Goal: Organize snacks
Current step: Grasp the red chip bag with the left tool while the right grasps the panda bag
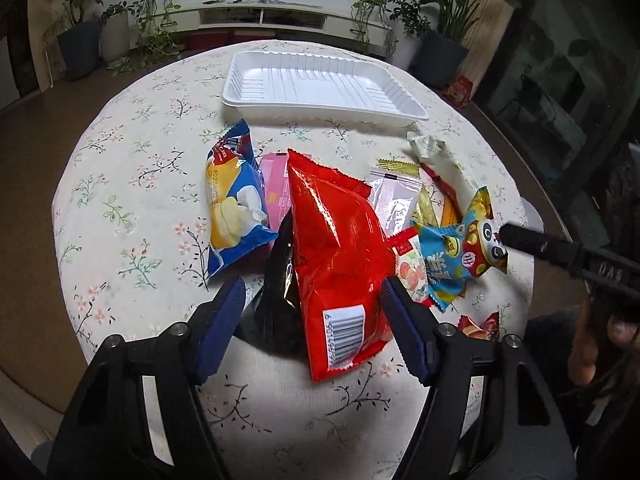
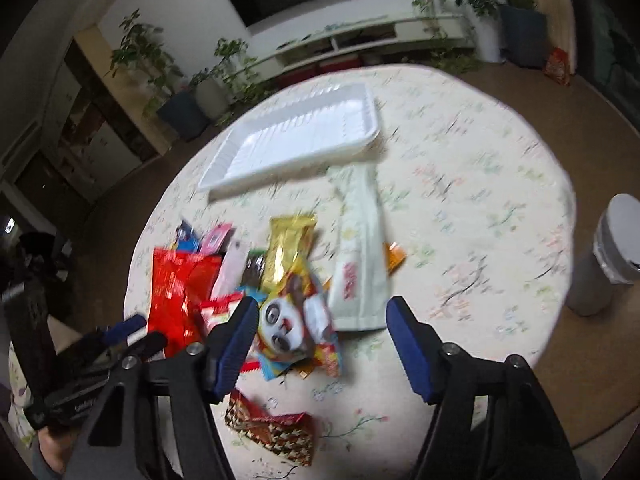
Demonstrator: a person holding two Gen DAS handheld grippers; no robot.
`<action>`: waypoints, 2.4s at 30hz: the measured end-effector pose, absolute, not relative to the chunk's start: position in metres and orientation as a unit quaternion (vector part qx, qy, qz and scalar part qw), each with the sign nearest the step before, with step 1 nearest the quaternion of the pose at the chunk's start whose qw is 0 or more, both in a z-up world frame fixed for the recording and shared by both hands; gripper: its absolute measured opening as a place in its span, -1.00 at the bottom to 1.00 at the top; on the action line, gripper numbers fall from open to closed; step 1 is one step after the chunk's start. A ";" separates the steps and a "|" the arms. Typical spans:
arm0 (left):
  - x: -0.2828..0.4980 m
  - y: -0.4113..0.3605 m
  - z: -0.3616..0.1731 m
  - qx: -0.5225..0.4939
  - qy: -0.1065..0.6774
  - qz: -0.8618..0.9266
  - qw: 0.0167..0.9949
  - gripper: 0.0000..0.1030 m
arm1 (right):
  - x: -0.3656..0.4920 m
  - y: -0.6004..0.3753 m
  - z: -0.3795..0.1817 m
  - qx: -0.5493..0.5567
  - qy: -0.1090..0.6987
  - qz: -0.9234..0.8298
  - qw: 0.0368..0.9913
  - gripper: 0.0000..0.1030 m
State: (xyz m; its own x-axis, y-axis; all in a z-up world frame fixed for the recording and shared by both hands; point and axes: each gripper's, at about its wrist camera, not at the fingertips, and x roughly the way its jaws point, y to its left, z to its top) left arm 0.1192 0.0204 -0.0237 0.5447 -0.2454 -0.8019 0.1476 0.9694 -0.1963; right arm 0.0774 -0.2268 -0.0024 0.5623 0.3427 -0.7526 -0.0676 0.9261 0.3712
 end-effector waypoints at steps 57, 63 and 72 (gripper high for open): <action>0.110 0.019 -0.015 -0.034 0.431 -0.169 0.886 -0.53 | 0.073 -0.189 -0.024 0.096 0.415 0.161 0.890 0.29; 0.101 0.023 -0.015 -0.048 0.422 -0.178 0.887 -0.54 | 0.079 -0.183 -0.030 0.077 0.420 0.143 0.893 0.27; 0.089 0.034 -0.011 -0.074 0.411 -0.183 0.890 -0.54 | 0.071 -0.173 -0.023 0.036 0.386 0.154 0.909 -0.43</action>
State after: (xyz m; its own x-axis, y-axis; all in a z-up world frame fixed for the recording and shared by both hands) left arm 0.0894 0.0344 -0.0115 0.5953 -0.3864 -0.7045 0.2651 0.9221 -0.2818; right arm 0.0715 -0.1733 -0.0234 0.6552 0.3078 -0.6899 -0.2525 0.9499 0.1840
